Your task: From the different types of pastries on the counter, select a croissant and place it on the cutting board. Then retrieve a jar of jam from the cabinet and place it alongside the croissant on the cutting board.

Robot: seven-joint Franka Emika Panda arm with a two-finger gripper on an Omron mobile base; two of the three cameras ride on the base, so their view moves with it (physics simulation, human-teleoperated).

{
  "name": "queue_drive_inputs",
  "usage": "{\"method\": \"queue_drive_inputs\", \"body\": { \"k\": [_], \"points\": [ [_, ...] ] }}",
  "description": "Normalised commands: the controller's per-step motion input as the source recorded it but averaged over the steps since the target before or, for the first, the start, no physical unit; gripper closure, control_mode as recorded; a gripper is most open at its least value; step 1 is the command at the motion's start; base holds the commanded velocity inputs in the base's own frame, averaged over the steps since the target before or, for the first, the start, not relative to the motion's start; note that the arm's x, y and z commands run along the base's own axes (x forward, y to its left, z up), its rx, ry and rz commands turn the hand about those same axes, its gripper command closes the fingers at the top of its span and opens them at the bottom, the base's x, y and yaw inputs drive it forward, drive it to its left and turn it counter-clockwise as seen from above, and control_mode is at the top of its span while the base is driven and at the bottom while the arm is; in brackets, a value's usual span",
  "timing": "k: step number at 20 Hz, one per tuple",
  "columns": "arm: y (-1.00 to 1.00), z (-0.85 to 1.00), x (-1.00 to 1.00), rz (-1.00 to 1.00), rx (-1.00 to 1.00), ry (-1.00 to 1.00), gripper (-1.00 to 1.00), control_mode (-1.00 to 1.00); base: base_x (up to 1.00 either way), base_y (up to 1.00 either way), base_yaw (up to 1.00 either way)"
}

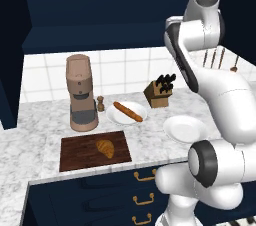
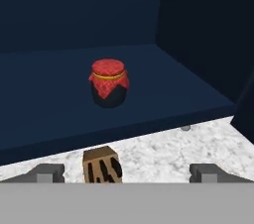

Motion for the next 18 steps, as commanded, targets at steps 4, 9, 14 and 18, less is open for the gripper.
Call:
{"method": "queue_drive_inputs", "body": {
  "k": [4,9,14,18],
  "points": [
    [0.00,0.00,0.23,0.01,0.05,0.00,-1.00,-1.00,0.00,0.00,0.00],
    [0.00,0.00,0.34,0.01,0.02,-0.01,-1.00,-1.00,0.00,0.00,0.00],
    [0.00,0.00,0.16,0.01,0.02,-0.03,-1.00,-1.00,0.00,0.00,0.00],
    [-0.05,0.00,0.12,0.00,0.02,-0.06,-1.00,-1.00,0.00,0.00,0.00]
  ]
}}
